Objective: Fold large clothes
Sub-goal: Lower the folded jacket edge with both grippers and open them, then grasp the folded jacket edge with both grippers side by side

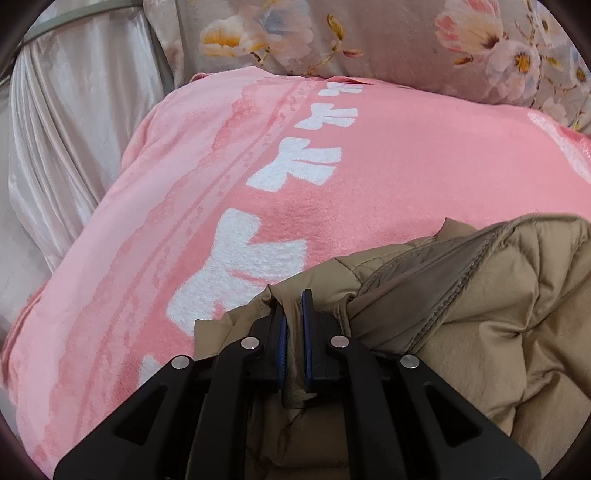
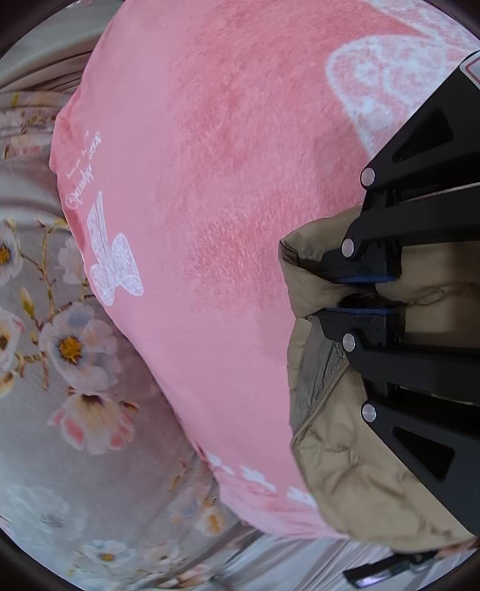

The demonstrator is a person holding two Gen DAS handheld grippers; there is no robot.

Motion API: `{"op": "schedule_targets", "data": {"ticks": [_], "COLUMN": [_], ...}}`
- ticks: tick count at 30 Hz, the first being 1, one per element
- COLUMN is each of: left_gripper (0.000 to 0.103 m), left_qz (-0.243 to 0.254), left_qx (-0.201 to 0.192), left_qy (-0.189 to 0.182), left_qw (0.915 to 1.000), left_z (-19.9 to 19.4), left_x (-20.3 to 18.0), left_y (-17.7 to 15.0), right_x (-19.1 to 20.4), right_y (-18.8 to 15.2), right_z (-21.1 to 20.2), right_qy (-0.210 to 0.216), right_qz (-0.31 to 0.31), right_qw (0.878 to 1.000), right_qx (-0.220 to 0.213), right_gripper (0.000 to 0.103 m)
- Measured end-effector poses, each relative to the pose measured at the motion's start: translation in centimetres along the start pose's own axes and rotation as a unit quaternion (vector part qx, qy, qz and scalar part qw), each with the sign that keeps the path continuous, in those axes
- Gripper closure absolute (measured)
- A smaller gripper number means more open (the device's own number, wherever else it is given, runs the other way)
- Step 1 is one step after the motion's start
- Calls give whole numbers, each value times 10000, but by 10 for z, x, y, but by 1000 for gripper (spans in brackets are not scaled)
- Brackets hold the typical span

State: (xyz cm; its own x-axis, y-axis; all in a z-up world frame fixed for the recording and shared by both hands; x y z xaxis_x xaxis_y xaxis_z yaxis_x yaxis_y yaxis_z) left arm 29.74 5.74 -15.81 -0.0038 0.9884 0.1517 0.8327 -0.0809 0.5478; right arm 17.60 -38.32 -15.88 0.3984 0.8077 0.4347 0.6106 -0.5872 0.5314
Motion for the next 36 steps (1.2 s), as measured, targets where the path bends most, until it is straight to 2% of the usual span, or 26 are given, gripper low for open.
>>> {"op": "schedule_targets", "data": {"ticks": [1,2,3,4,6,7,9,10,11,12,13,15,16,18,23,26,29,36], "left_gripper": [95,92,87,82,29,23,23,23,23,23,23,23,23,24,30,32,33,30], "left_qz": [-70,-146,-203,-294,-435,-539,-636,-640,-635,-636,-628,-442,-327,-109,249,338,374,359], "left_qx": [-3,13,9,-29,-177,-452,-936,-1022,-1122,-1168,-1173,-1118,-1081,-1021,-583,-261,-62,-91], "left_qy": [-119,-228,-301,-389,-258,-130,252,341,282,56,-144,-632,-733,-818,-928,-904,-898,-722], "left_qw": [9999,9996,9993,9988,9986,9974,9933,9921,9913,9911,9910,9907,9909,9913,9937,9950,9952,9967], "left_z": [-4,-8,-13,-23,-42,-60,-95,-105,-122,-135,-144,-161,-164,-165,-134,-109,-92,-68], "left_x": [4,10,15,24,40,53,74,77,78,74,66,37,22,-8,-79,-106,-118,-119], "left_y": [0,0,0,-1,1,5,16,21,29,36,39,46,46,48,39,18,-4,-21], "right_x": [-3,-8,-13,-17,-26,-28,-23,-16,-5,14,29,68,92,130,188,190,182,169], "right_y": [0,2,5,8,16,20,26,26,25,23,20,6,-4,-21,-49,-62,-75,-92], "right_z": [-7,-21,-38,-51,-86,-98,-127,-135,-141,-145,-145,-137,-125,-104,-62,-43,-22,0], "right_qy": [40,41,5,7,-110,-228,-417,-451,-468,-429,-372,-204,-87,91,-42,-204,-248,-306], "right_qz": [69,158,218,218,183,178,33,-54,-177,-365,-506,-858,-1088,-1447,-2085,-2187,-2179,-2166], "right_qw": [10000,9998,9993,9988,9973,9963,9931,9923,9916,9910,9908,9903,9899,9872,9772,9753,9757,9757], "right_qx": [-30,-135,-313,-444,-703,-809,-1092,-1150,-1193,-1214,-1201,-1073,-903,-668,-408,-247,-17,96], "right_gripper": [86,66,52,50,49,49,48,48,50,53,55,69,71,86,90,92,92,92]}}
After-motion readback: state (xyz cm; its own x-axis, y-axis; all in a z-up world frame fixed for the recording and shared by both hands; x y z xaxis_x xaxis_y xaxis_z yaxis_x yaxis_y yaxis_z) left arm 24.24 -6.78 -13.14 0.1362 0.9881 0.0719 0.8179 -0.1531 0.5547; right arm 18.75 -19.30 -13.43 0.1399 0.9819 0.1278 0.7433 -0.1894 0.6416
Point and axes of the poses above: each gripper's, at about its wrist camera, not at the fingertips, and z roughly the way its jaws point, x to its left, y to its top, the point moved 9 cm from there along z, roughly the way its jaws point, and after that the axes turned 9 degrees about x, right-handed, at the moved point
